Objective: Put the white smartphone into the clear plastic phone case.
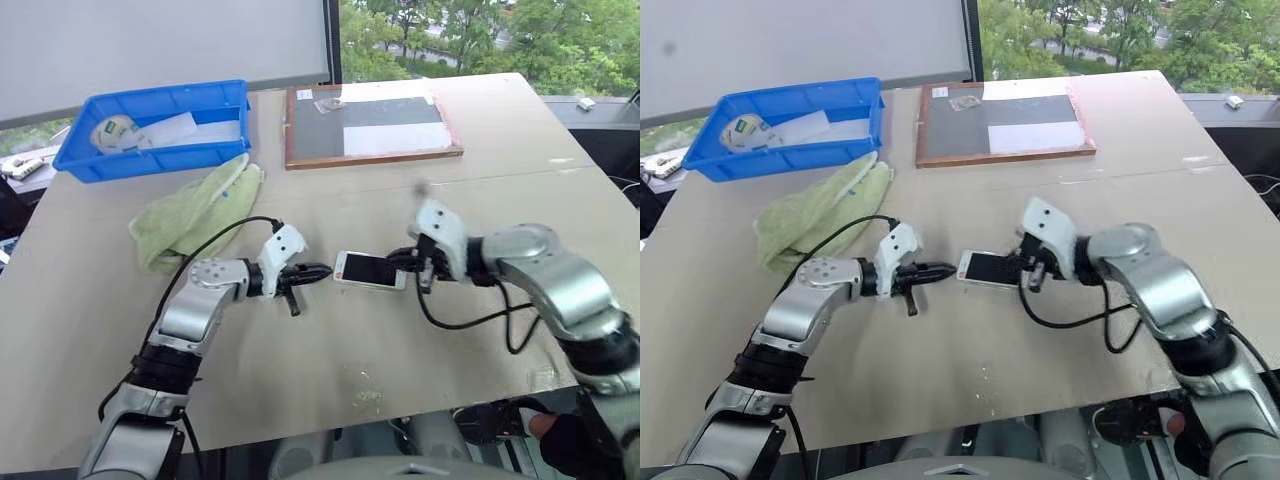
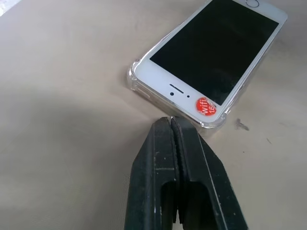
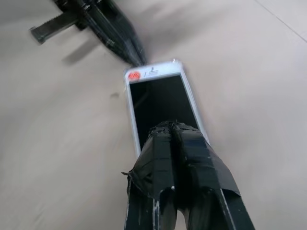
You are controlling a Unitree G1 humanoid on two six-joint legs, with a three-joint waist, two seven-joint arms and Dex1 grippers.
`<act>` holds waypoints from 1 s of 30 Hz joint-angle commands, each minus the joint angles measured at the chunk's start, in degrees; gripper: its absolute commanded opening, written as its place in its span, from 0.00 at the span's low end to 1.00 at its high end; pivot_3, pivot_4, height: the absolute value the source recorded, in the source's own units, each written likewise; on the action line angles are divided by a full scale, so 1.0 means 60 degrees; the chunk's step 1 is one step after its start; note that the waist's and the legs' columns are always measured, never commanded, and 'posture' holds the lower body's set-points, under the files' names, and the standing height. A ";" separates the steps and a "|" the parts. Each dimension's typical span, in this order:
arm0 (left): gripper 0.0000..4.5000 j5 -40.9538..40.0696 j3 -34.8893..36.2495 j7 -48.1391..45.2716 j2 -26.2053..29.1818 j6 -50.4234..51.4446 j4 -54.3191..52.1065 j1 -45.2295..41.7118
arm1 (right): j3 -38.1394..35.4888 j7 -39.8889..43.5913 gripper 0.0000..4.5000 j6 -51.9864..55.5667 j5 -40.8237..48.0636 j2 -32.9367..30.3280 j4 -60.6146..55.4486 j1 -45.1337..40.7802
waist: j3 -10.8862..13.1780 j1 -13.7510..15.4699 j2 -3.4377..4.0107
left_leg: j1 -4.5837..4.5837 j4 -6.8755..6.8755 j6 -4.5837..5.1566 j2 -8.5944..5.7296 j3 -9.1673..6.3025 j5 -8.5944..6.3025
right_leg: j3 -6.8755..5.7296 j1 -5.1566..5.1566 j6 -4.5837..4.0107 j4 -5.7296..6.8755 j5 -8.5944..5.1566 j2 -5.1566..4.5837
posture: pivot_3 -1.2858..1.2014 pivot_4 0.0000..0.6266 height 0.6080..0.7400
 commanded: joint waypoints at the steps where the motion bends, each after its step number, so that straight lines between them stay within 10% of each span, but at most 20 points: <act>1: 0.01 -0.0154 0.0027 0.0038 0.0077 0.0199 -0.0533 0.0247 | 0.0867 -0.0115 0.00 -0.0979 -0.0552 0.0319 0.0894 -0.0319 | 0.0000 0.0021 -0.0001 | -0.0001 -0.0001 -0.0002 0.0001 -0.0003 0.0001 | -0.0002 -0.0002 -0.0005 0.0000 0.0001 0.0001 | 0.52 0.24 1.00; 8: 0.01 -0.0169 0.0111 0.0314 0.0173 0.0386 -0.0781 0.0482 | 0.1997 0.0486 0.00 -0.2246 -0.1137 0.0569 0.2442 -0.0384 | -0.0006 0.0026 -0.0010 | 0.0000 -0.0001 -0.0005 -0.0009 0.0010 0.0002 | 0.0021 -0.0009 -0.0008 -0.0002 0.0005 -0.0007 | 0.52 0.24 1.00; 20: 0.01 -0.0163 0.0195 0.0279 0.0193 0.0144 -0.0274 0.0308 | -0.1153 -0.0142 0.00 -0.0263 0.0403 -0.0400 -0.1178 0.1104 | -0.0004 0.0064 -0.0006 | -0.0011 -0.0002 -0.0002 -0.0004 -0.0002 0.0001 | 0.0017 -0.0025 -0.0008 0.0011 0.0005 0.0001 | 0.52 0.24 1.00; 30: 0.01 -0.0063 -0.0092 0.0048 0.0001 -0.0201 0.0159 0.0014 | -0.0748 -0.0848 0.00 0.0316 0.0076 -0.1562 -0.2144 0.2164 | -0.0004 0.0080 -0.0007 | 0.0005 0.0004 0.0002 0.0000 0.0004 0.0001 | 0.0010 -0.0005 0.0031 0.0020 -0.0017 -0.0003 | 0.52 0.24 1.00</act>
